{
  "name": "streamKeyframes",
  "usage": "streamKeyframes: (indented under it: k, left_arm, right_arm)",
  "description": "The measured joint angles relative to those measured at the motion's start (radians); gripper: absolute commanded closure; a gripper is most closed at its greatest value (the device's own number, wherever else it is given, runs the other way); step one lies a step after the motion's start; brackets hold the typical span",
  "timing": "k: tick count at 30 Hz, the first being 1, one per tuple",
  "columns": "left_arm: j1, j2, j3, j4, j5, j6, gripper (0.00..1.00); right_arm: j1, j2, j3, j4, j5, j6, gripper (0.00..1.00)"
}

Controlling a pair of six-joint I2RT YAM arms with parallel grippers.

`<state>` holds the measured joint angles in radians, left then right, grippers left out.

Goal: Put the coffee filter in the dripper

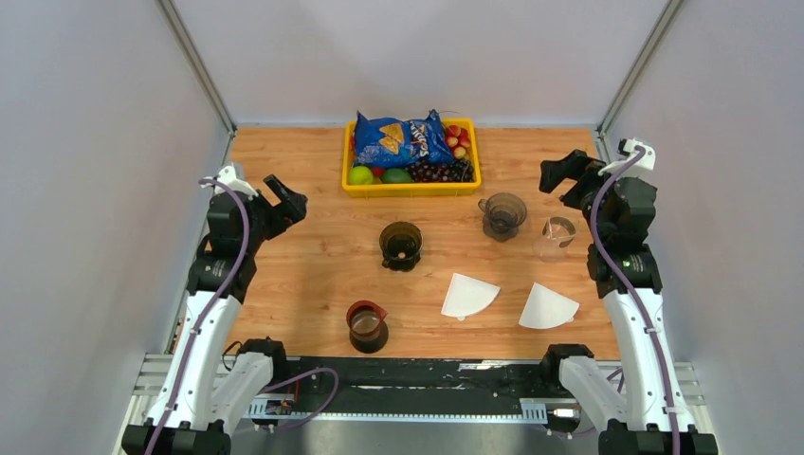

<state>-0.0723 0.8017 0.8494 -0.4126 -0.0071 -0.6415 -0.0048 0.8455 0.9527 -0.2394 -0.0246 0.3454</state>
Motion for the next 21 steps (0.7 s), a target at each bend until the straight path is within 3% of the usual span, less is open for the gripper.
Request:
streamKeyframes:
  k: [7,14,17,21]
  left_arm:
    - [0.000,-0.042,-0.012,-0.080,0.004,-0.003,0.00]
    - [0.000,-0.061,-0.012,-0.147,0.032,0.019,0.00]
    - [0.000,-0.068,-0.024,-0.160,0.049,0.024,0.00]
    - [0.000,-0.089,-0.087,-0.150,0.100,0.023,0.00]
  right_arm:
    - [0.000,0.005,-0.004,-0.009,-0.098,-0.013,0.00]
    - [0.029,0.042,-0.019,-0.008,-0.316,-0.005,0.00]
    - [0.101,0.045,-0.056,0.002,-0.359,0.005,0.00]
    - [0.288,0.072,-0.104,0.039,-0.327,0.021,0.00]
